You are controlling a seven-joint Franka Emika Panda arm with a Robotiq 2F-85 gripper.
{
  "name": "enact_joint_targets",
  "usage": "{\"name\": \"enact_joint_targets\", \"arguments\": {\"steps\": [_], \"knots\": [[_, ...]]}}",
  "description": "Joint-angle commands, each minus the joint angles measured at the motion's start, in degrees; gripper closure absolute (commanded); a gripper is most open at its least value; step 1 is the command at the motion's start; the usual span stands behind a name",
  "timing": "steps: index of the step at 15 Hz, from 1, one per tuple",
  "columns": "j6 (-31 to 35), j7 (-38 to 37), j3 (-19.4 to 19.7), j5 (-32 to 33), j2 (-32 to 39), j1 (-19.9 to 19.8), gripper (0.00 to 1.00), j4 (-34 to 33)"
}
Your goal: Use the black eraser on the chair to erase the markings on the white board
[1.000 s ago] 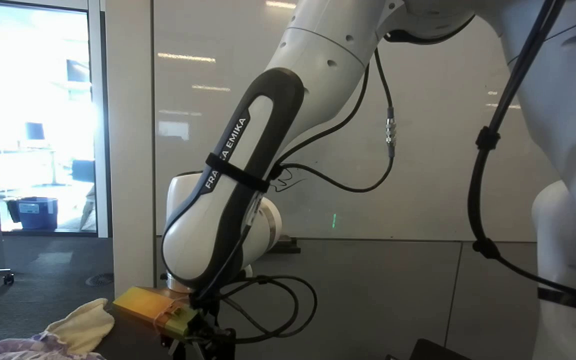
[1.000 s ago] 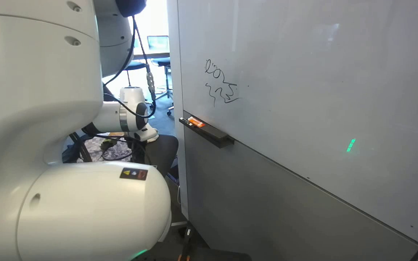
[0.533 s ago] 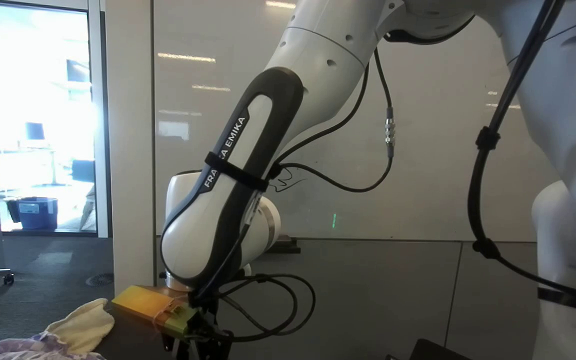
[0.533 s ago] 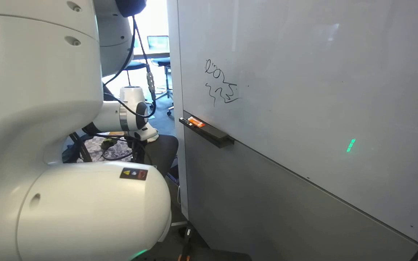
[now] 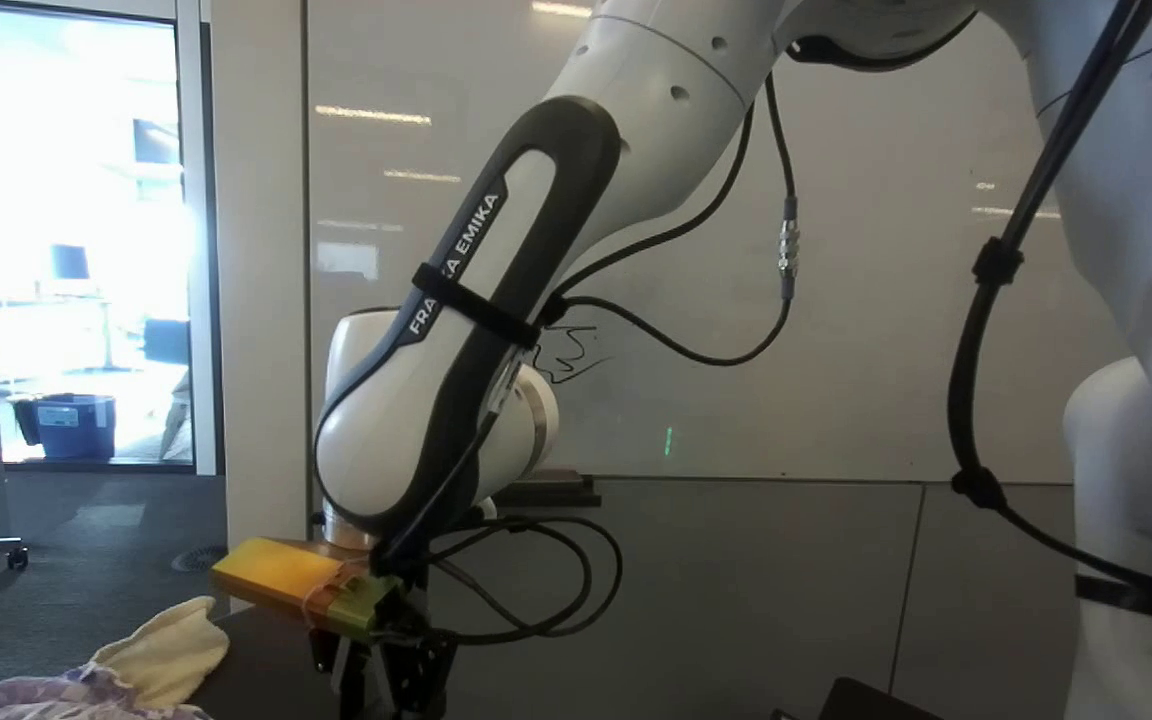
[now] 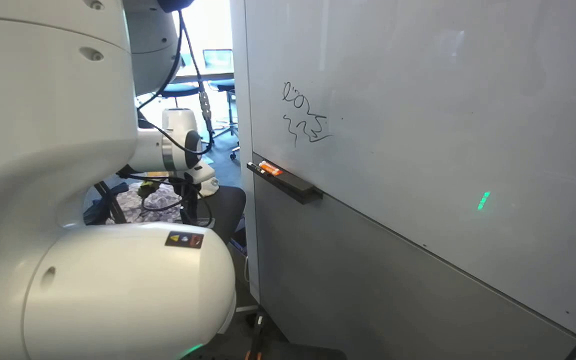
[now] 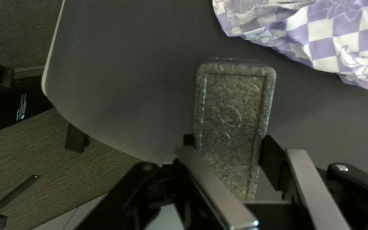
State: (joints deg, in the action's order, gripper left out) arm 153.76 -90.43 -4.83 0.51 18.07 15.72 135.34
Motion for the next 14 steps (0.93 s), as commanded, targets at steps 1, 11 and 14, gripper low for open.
{"name": "enact_joint_targets", "arguments": {"steps": [1,11,14], "knots": [[-8.12,2.82,-0.26,0.36,-9.65,-0.04,0.72,1.4],[-29.31,2.37,-7.42,19.83,-33.5,-4.24,0.72,-2.01],[-27.04,2.4,-10.24,28.05,-35.66,-6.81,0.72,-2.75]]}}
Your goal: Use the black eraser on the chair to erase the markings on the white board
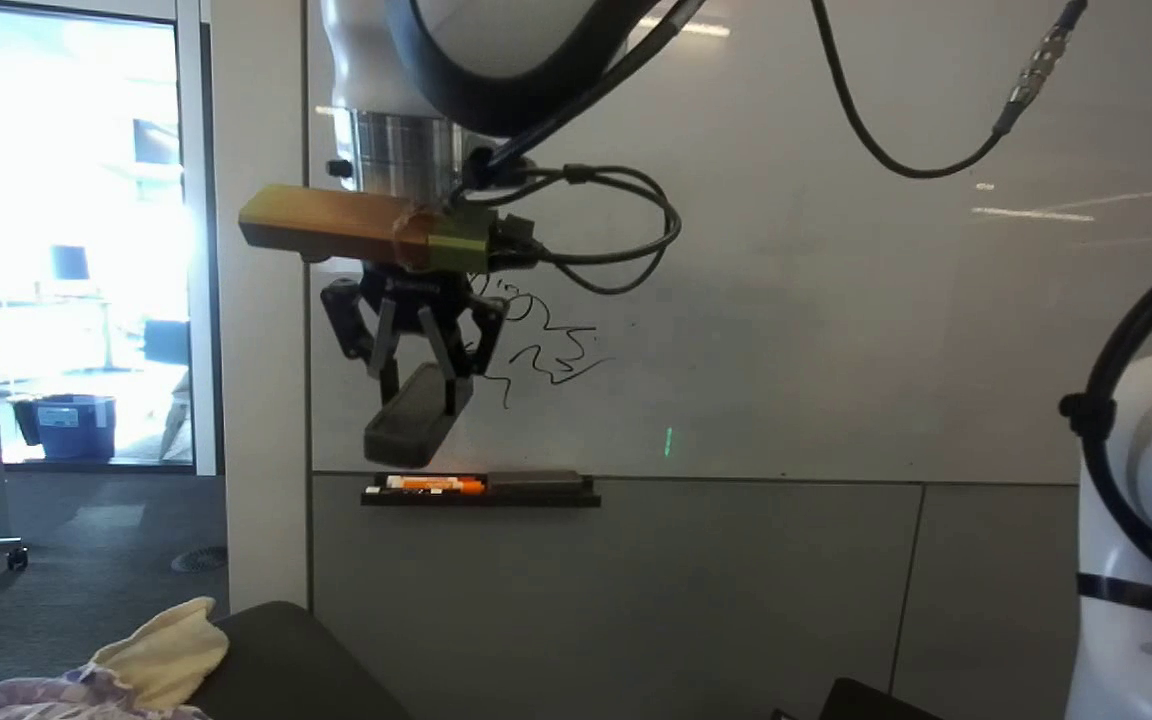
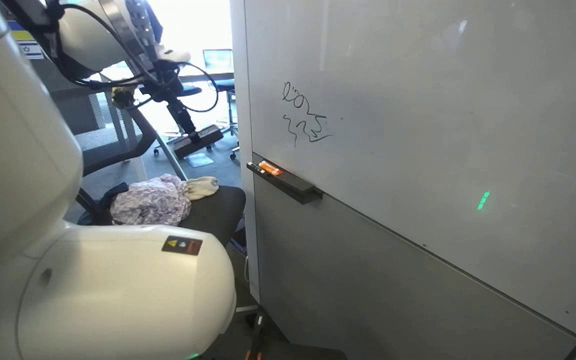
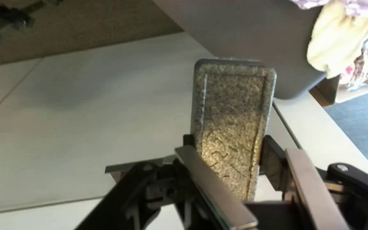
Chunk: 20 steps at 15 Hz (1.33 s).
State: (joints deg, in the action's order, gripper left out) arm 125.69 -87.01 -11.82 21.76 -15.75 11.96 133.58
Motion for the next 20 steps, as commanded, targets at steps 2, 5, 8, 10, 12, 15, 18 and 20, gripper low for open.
{"name": "enact_joint_targets", "arguments": {"steps": [2,5,8,10,12,15,18,20], "knots": [[2.98,-2.05,-4.95,13.65,-1.23,-4.95,0.72,-1.2],[5.34,-4.7,-6.41,24.86,0.17,-6.6,0.72,-1.31],[5.2,-6.4,-5.87,36.7,0.25,-6.82,0.72,-1.42],[6.63,-7.27,-3.74,42.89,-0.38,-6.92,0.72,-1.05],[8.26,-7.85,-1.2,46.39,-0.02,-7.19,0.72,-1.07],[14.75,-9.81,2.6,52.13,1.31,-8.16,0.72,-1.35],[21.21,-12.37,5.28,59.13,3.05,-8.97,0.72,-2.14],[24.44,-14.29,6.65,61.91,4.39,-9.13,0.72,-2.28]]}}
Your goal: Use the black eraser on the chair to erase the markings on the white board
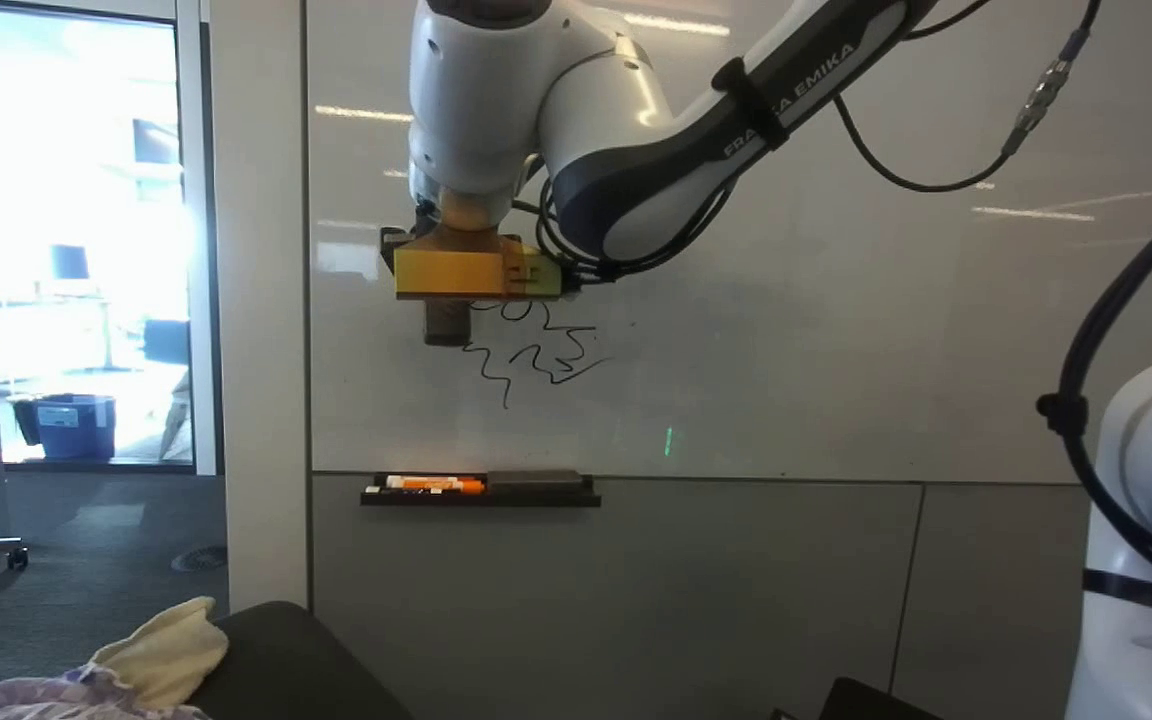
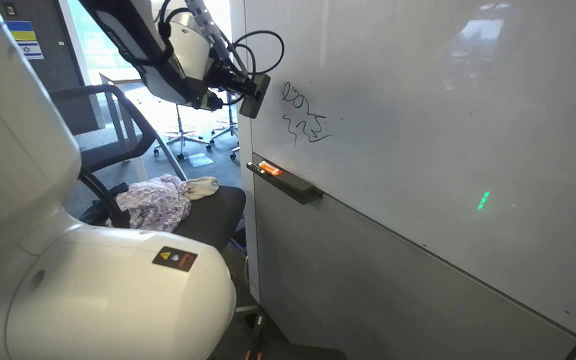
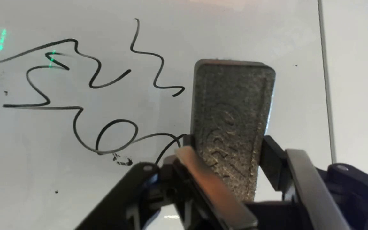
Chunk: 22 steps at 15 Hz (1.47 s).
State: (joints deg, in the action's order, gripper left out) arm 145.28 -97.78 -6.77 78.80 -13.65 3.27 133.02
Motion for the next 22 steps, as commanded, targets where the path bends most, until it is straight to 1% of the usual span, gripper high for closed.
{"name": "enact_joint_targets", "arguments": {"steps": [1,2,4,5,7,9,11,12,15,18,22], "knots": [[6.2,-4.87,1.57,6.63,2.98,-1.1,0.72,-1.72],[7.06,-5.83,1.92,8.13,3.58,-1.13,0.72,-1.73],[6.53,-11.56,1.46,14.54,3.9,-1.47,0.72,-1.73],[5.89,-13.53,1.27,16.46,3.94,-1.27,0.72,-1.35],[3.3,-20.85,0.53,23.7,4.17,-0.84,0.72,-1.51],[1.16,-24.72,0.06,25.79,4.79,-0.41,0.72,-1.39],[-1.97,-27.83,-0.5,25.85,5.47,-0.26,0.72,-1.14],[-3.37,-28.43,0.63,25.31,5.97,1.13,0.72,-1.07],[-7.67,-32.42,0.59,26.73,8.22,1.55,0.72,-1.7],[-10.97,-36.67,0.45,31.0,9.97,1.97,0.72,-2.79],[-13.69,-40.18,0.83,37.26,12.81,1.71,0.72,-5.06]]}}
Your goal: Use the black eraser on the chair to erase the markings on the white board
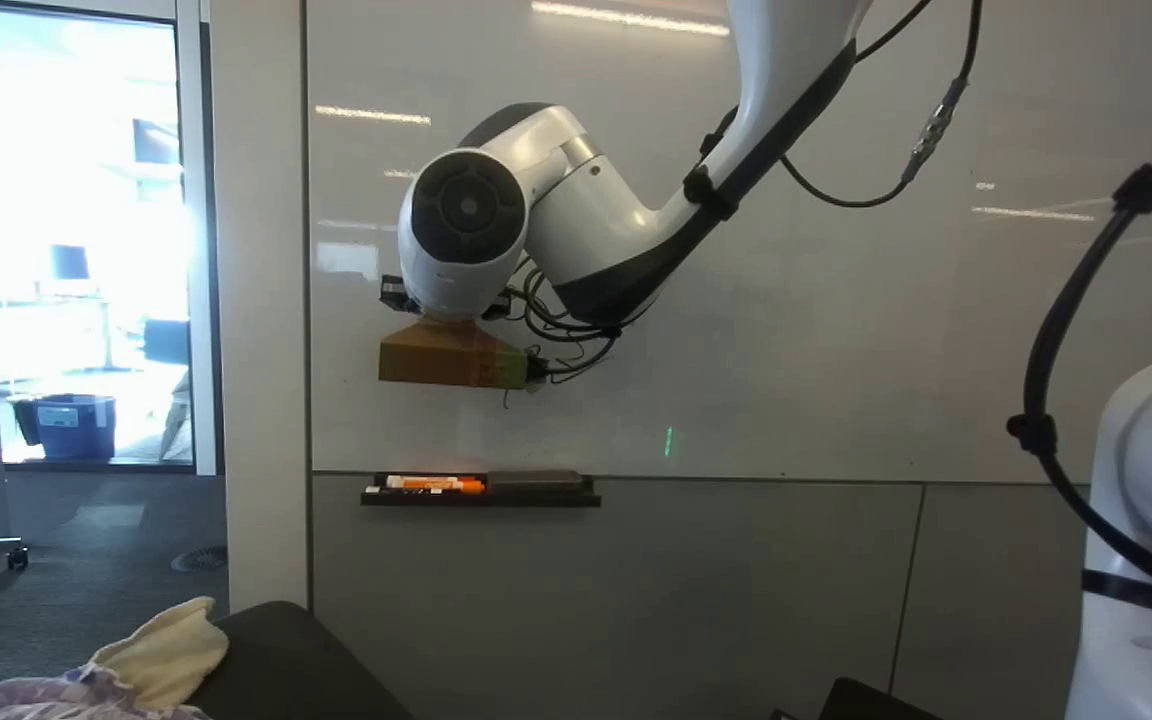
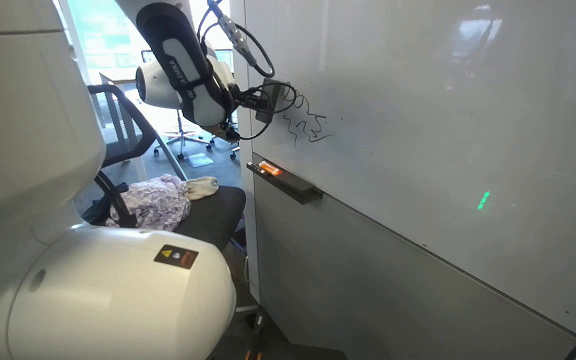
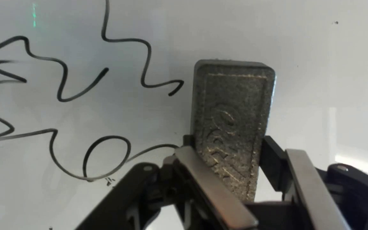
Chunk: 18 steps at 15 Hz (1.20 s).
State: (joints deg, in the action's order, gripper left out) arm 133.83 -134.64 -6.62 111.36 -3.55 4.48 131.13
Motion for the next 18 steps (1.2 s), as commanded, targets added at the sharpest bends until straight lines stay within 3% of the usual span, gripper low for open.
{"name": "enact_joint_targets", "arguments": {"steps": [1,7,18], "knots": [[-2.97,-3.58,0.88,5.08,3.55,0.32,0.72,-3.84],[-6.58,-6.03,1.85,5.3,6.28,-0.68,0.72,-4.46],[-10.05,-11.53,4.8,4.14,-0.32,-2.73,0.72,2.91]]}}
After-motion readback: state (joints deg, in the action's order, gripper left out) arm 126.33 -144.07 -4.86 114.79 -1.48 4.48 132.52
